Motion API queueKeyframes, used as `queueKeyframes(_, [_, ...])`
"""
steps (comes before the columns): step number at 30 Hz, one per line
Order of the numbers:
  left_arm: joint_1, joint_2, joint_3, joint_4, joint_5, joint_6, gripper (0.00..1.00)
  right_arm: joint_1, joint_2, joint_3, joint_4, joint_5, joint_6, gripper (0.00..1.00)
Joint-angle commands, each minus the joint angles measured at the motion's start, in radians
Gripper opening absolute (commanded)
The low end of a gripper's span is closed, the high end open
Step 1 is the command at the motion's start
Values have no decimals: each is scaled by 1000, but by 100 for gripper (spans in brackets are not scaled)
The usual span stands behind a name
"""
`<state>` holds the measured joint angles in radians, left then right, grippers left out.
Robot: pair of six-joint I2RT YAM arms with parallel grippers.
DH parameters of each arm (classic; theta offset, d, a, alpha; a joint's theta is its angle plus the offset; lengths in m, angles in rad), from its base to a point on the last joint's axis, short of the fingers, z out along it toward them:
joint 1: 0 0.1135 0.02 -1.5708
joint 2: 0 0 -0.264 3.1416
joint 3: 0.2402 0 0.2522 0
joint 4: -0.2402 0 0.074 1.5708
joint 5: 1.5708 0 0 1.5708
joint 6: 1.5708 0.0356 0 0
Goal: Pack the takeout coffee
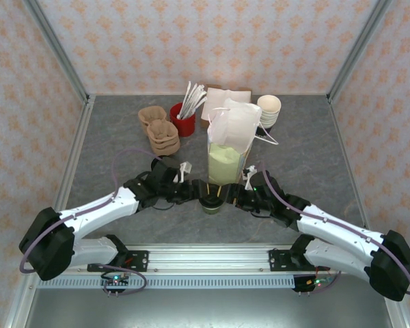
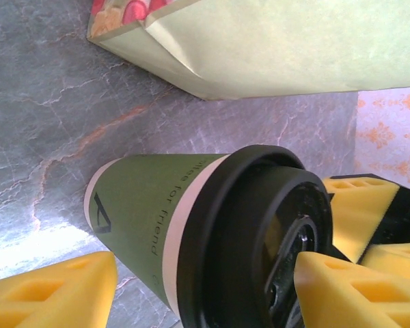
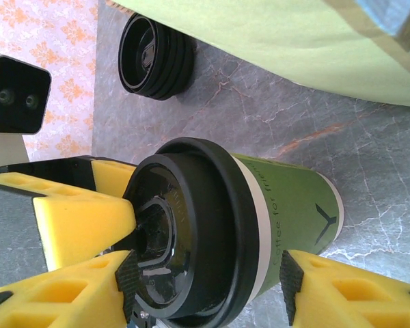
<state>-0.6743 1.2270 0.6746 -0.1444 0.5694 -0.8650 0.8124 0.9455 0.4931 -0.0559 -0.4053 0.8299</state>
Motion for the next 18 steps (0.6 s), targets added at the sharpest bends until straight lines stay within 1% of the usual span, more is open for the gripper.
queueKeyframes(1, [-13,1,10,11,-3,23,70,-4,18,9,-16,-7,-21,59])
queueKeyframes(9, [-38,15,-29,10,-22,30,68,-4,58,13,-17,-18,-25,59])
queueKeyframes(18, [-47,10,-55,11,-41,26,67,-4,63,5,-20,-20,-24,59])
